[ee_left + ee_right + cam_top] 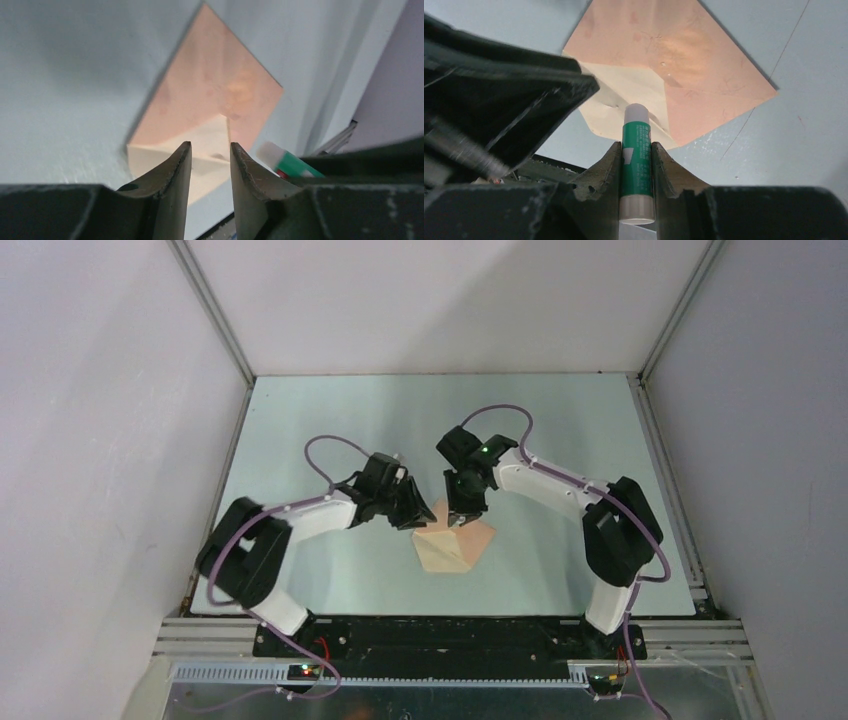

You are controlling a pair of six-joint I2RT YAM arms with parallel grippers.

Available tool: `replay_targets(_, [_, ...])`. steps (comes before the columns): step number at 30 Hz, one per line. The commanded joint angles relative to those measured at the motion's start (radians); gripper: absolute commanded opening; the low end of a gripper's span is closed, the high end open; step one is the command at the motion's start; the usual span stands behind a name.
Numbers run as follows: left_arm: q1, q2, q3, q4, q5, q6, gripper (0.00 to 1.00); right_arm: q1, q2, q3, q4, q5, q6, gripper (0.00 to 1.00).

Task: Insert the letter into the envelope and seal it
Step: Paint the envelope at the center of the board.

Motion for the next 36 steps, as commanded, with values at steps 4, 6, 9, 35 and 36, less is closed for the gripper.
replay_targets(4, [0.006, 0.164, 0.041, 0.103, 0.022, -0.039, 0.37, -0.032, 0.05, 0.053, -0.043, 0.034, -0.012, 0.0])
replay_targets(6, [0.007, 0.173, 0.034, 0.102, 0.014, -0.038, 0.37, -0.035, 0.073, 0.065, -0.055, 0.036, -0.024, 0.0])
replay_targets(9, [0.006, 0.176, 0.021, 0.084, 0.001, -0.028, 0.37, -0.036, 0.113, 0.091, -0.072, 0.04, -0.038, 0.0])
replay_targets(35, [0.007, 0.167, -0.018, 0.093, 0.011, -0.027, 0.37, -0.004, 0.263, 0.195, -0.168, 0.059, -0.079, 0.0])
replay_targets(36, [0.007, 0.167, -0.018, 0.094, 0.012, -0.027, 0.36, -0.004, 0.262, 0.194, -0.173, 0.076, -0.079, 0.0])
